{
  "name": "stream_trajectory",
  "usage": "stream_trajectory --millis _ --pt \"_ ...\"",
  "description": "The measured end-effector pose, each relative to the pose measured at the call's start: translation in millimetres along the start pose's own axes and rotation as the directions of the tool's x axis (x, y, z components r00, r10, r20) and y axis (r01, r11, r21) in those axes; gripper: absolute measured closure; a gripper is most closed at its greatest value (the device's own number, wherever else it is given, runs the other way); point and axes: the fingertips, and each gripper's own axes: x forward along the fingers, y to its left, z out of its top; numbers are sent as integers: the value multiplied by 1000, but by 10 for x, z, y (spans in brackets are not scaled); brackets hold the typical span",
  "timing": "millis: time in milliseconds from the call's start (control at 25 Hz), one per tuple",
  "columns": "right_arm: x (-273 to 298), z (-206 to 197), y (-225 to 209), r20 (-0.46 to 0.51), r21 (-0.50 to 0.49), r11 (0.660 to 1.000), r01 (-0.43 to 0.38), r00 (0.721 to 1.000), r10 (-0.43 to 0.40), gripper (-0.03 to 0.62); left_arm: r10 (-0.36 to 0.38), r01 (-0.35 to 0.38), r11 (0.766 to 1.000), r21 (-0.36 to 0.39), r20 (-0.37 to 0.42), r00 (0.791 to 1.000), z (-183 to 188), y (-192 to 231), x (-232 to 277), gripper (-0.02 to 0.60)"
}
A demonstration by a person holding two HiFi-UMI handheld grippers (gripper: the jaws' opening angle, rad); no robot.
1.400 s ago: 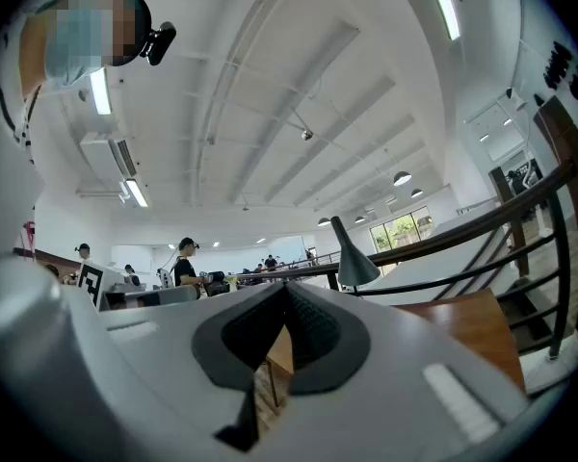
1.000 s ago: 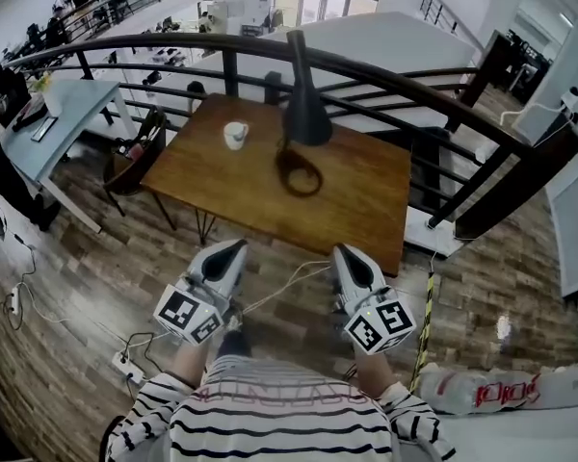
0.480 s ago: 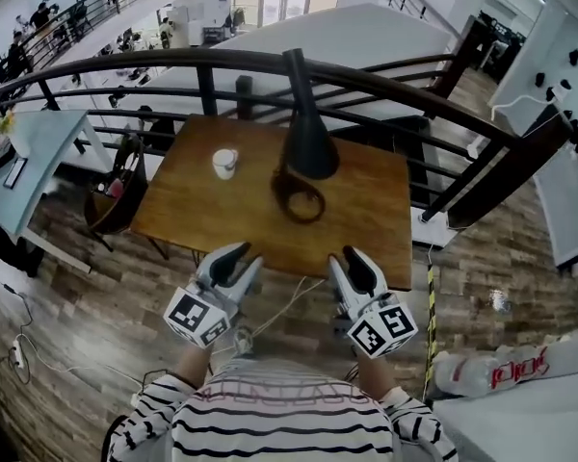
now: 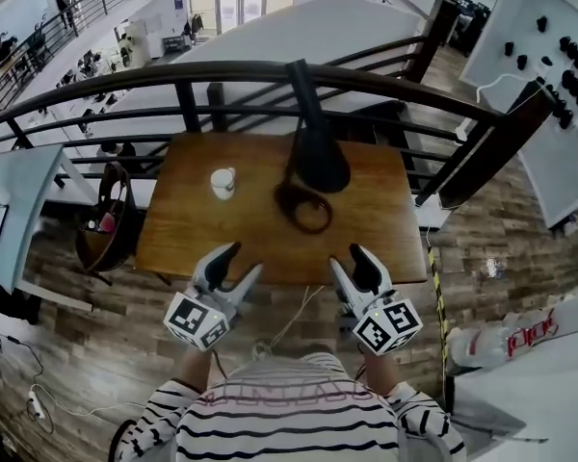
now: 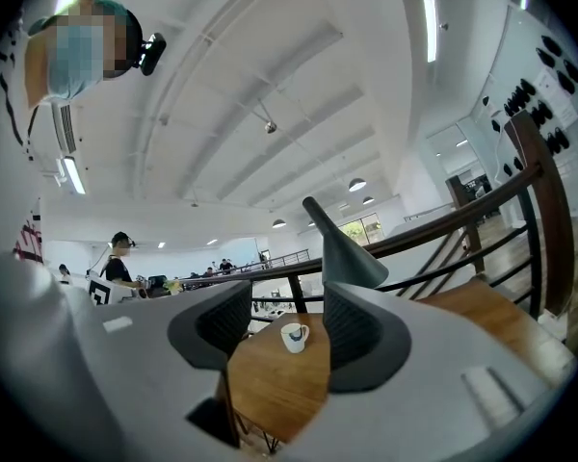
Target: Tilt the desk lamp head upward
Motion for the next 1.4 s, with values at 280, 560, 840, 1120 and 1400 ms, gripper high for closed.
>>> stream_trajectory --millis 280,560,840,1120,1400 --pt "330 -111 -38 -20 -7 1000 13 1000 -13 365 0 0 1000 -16 -15 1000 -127 316 -21 353" --pt "663 -119 -323 -40 -3 1000 -15 999 15 347 71 -71 997 -9 -22 997 -156 642 125 353" --pt "953 -52 -757 -78 -33 999 -37 996 35 343 127 -127 992 17 -19 992 -101 888 582 353" --pt "1322 -95 -1199 -113 -60 996 -69 992 62 335 140 -139 989 44 -33 990 -146 1212 1160 353" --pt "1475 -144 -1560 -138 -107 991 -79 988 64 305 115 -110 991 76 -70 991 -314 1421 1735 353"
